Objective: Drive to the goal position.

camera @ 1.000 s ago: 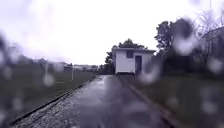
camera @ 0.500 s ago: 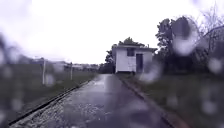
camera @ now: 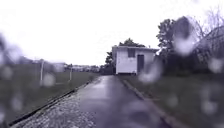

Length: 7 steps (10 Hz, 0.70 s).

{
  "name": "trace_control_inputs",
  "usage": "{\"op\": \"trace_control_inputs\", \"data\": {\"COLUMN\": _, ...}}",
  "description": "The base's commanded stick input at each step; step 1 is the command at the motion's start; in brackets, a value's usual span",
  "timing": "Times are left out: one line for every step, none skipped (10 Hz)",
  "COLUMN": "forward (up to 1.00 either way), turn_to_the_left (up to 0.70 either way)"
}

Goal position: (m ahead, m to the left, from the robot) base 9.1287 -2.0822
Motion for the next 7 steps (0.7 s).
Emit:
{"op": "trace_control_inputs", "data": {"forward": 0.70, "turn_to_the_left": 0.00}}
{"op": "trace_control_inputs", "data": {"forward": 0.69, "turn_to_the_left": 0.00}}
{"op": "trace_control_inputs", "data": {"forward": 0.68, "turn_to_the_left": 0.00}}
{"op": "trace_control_inputs", "data": {"forward": 0.68, "turn_to_the_left": 0.00}}
{"op": "trace_control_inputs", "data": {"forward": 0.68, "turn_to_the_left": 0.01}}
{"op": "trace_control_inputs", "data": {"forward": 0.68, "turn_to_the_left": 0.03}}
{"op": "trace_control_inputs", "data": {"forward": 0.68, "turn_to_the_left": 0.01}}
